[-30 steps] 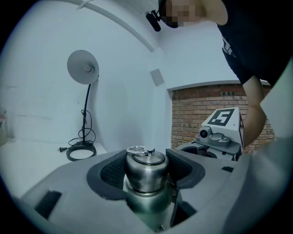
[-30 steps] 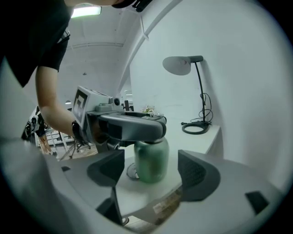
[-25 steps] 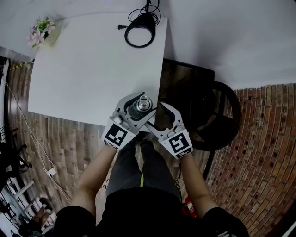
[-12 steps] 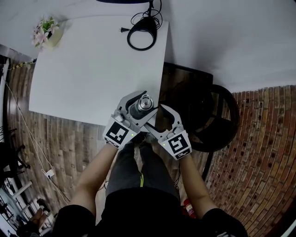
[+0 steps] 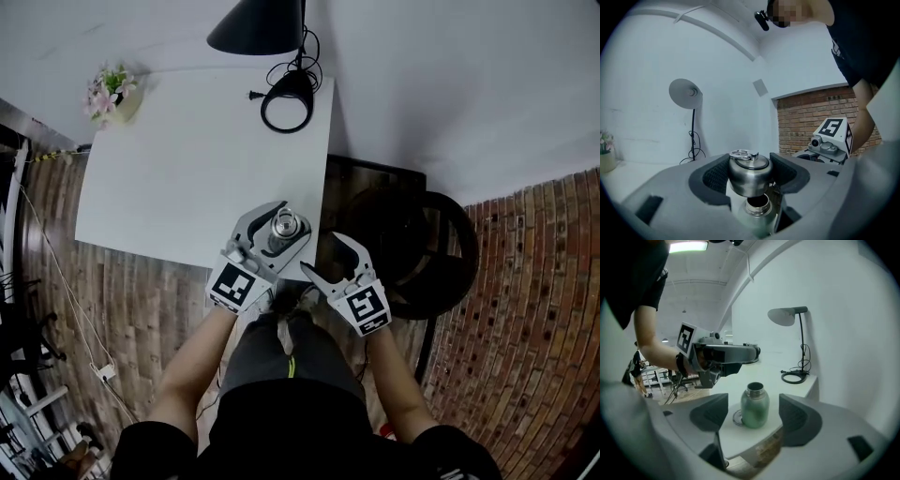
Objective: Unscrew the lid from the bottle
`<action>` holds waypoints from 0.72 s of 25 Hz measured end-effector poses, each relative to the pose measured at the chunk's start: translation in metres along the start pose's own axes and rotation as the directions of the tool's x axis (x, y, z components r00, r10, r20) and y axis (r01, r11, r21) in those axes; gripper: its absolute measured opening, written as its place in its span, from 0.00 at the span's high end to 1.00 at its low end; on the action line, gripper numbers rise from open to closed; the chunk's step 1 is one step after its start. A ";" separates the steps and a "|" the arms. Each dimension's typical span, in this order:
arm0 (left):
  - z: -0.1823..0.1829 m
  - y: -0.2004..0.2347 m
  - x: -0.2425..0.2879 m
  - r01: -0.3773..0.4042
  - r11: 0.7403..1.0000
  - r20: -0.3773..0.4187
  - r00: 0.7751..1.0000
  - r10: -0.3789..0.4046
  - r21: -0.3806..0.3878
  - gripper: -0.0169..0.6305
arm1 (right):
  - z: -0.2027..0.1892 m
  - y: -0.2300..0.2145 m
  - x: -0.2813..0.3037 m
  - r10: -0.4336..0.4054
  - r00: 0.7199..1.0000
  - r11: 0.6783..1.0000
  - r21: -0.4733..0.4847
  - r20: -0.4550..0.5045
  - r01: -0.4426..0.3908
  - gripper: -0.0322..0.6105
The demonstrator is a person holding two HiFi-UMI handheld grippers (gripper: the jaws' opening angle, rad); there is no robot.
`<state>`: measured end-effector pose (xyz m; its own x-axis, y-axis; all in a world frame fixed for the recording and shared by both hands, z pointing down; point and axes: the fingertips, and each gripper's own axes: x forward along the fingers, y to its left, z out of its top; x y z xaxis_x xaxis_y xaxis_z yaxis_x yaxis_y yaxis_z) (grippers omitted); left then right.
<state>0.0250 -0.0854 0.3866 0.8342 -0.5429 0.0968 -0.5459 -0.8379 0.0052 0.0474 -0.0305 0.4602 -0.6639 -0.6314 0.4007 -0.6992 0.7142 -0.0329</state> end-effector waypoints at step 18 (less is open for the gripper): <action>0.122 0.043 -0.111 -0.261 0.962 0.126 0.960 0.251 0.074 0.55 | 0.044 -0.058 -0.072 -0.236 0.966 0.964 0.147 0.101 0.220 0.74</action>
<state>-0.0818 -0.0681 0.2550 0.6735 -0.7385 -0.0315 -0.7376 -0.6687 -0.0938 0.1237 -0.0397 0.3930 -0.5033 -0.8094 0.3026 -0.8595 0.5051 -0.0784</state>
